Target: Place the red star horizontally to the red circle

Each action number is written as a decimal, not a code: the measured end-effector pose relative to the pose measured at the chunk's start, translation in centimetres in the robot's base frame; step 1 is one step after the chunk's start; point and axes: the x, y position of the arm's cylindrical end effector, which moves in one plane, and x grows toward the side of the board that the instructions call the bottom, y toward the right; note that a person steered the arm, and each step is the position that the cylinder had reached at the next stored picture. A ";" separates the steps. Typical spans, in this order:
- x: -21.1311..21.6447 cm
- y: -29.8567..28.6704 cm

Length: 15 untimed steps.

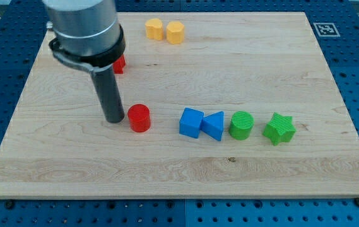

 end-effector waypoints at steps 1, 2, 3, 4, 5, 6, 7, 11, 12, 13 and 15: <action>0.1 0.0; 0.1 0.4; 0.1 2.1; 0.3 4.0; 1.0 4.6; 1.0 1.6; -1.0 -4.6; -22.8 -4.8; -22.9 -1.8; -21.2 -1.8; -16.7 -1.8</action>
